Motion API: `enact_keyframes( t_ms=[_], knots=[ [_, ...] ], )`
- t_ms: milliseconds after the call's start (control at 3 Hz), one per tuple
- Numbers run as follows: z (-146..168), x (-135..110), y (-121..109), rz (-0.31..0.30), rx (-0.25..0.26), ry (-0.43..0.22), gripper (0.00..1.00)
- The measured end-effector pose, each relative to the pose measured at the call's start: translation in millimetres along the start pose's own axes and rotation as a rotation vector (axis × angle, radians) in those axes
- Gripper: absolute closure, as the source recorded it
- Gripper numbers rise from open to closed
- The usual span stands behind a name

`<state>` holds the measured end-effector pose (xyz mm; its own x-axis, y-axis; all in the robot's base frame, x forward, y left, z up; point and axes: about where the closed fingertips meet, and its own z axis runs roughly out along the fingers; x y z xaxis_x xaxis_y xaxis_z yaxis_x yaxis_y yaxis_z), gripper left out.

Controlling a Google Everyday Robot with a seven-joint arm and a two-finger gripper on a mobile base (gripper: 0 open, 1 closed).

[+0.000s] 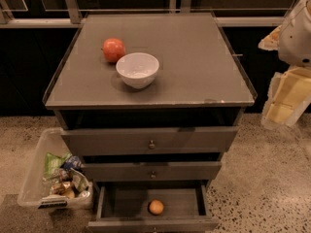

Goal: Pick orange from bottom drawer and place on counter

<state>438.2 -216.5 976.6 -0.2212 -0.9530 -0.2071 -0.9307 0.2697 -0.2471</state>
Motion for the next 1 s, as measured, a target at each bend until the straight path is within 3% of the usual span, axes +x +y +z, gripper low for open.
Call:
enact_keyframes(
  t_ms=[667, 1000],
  knots=[
    [-3.3, -0.2, 3.6, 0.003, 0.025, -0.006, 0.0],
    [-11.3, -4.1, 34.8, -0.027, 0.076, -0.069, 0.0]
  ],
)
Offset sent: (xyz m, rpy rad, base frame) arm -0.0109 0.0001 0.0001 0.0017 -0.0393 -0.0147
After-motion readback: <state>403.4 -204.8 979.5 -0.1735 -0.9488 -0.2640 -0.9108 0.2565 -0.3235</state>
